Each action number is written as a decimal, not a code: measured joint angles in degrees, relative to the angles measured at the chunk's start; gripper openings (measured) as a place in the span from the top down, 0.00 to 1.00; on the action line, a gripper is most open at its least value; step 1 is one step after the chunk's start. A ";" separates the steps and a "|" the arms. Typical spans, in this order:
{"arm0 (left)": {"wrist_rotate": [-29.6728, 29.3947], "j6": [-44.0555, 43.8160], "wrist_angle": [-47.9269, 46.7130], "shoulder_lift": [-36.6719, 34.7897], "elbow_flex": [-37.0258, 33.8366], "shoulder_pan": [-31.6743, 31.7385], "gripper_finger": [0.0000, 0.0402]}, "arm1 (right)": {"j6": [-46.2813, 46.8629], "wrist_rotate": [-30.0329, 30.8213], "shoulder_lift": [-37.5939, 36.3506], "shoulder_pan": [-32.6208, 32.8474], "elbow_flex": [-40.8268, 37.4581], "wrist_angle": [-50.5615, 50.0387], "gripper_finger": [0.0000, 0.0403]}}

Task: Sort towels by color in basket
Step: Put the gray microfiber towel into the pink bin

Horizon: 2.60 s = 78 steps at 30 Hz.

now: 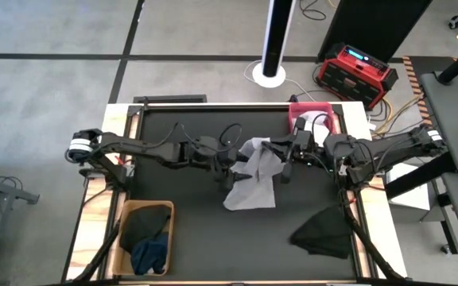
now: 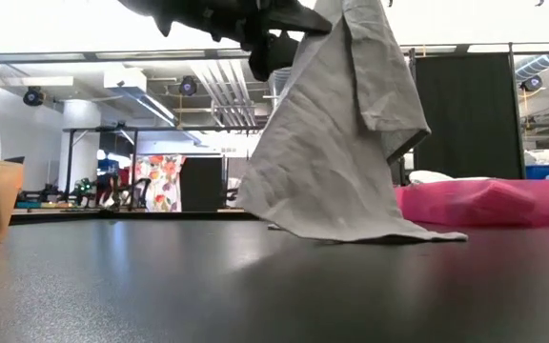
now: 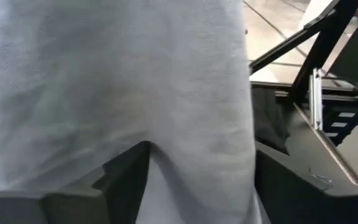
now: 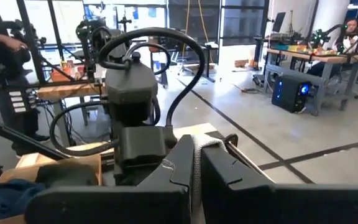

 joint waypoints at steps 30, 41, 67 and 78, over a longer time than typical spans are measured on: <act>11.80 9.84 3.37 -14.17 -0.11 -1.12 1.00 | 0.02 8.79 0.68 -0.15 -0.02 -12.18 0.78; 12.78 10.22 3.76 -18.29 -0.11 -3.76 1.00 | -0.01 8.83 -0.08 -0.24 -0.02 -12.99 0.41; -6.51 13.40 7.35 -10.94 -0.90 -4.18 1.00 | -6.87 -9.20 15.00 -0.22 1.65 1.65 0.29; -3.85 12.68 7.85 -11.01 -0.90 -4.30 1.00 | -9.16 -9.21 18.02 -1.22 3.50 1.99 0.91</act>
